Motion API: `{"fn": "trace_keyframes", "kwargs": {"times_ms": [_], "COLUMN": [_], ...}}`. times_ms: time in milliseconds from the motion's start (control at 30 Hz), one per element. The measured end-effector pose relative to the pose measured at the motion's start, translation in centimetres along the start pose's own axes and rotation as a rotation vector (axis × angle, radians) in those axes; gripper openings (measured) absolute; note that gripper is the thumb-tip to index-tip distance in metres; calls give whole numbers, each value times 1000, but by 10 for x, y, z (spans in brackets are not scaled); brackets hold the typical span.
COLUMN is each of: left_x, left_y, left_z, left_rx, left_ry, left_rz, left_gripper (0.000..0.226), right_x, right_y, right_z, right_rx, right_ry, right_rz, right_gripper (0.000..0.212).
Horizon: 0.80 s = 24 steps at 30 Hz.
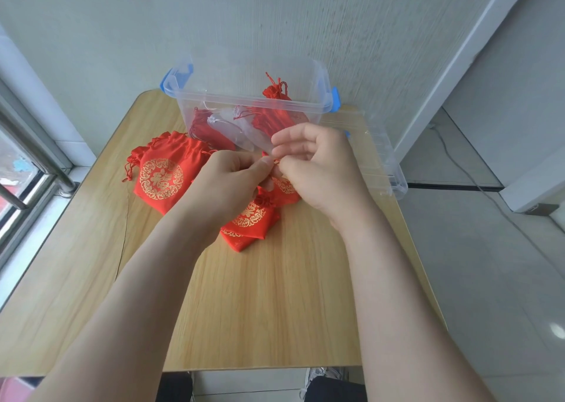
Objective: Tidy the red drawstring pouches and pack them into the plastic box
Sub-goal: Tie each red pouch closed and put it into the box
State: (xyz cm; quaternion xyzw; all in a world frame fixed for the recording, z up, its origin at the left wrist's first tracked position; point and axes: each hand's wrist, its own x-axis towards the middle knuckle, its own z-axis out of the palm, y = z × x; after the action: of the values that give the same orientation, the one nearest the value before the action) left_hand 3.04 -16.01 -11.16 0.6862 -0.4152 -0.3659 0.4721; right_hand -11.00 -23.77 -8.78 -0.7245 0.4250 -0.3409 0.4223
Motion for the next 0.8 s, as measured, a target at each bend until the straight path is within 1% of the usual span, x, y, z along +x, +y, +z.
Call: {"fn": "trace_keyframes", "kwargs": {"times_ms": [67, 133, 233, 433, 500, 600, 667, 800], "left_x": [0, 0, 1, 0, 0, 0, -1, -1], "left_y": [0, -1, -2, -6, -8, -7, -6, -4], "left_z": [1, 1, -1, -3, -4, -5, -6, -11], "left_rx": [9, 17, 30, 53, 49, 10, -32, -112], "left_ry": [11, 15, 11, 11, 23, 14, -6, -42], "left_rz": [-4, 6, 26, 44, 39, 19, 4, -61], "left_gripper": [44, 43, 40, 27, 27, 29, 28, 21], "right_x": [0, 0, 0, -6, -8, -10, -9, -3], "right_y": [2, 4, 6, 5, 5, 5, 7, 16], "right_z": [2, 5, 6, 4, 5, 7, 9, 13], "right_rx": [-73, -131, -252, -446, -448, -390, -378, -370], "right_ry": [-18, -25, 3, -1, -38, -135, -137, -31], "right_rz": [-47, -98, -180, -236, -250, -300, -327, -398], "right_gripper": [27, 25, 22, 24, 29, 38, 42, 23]}}
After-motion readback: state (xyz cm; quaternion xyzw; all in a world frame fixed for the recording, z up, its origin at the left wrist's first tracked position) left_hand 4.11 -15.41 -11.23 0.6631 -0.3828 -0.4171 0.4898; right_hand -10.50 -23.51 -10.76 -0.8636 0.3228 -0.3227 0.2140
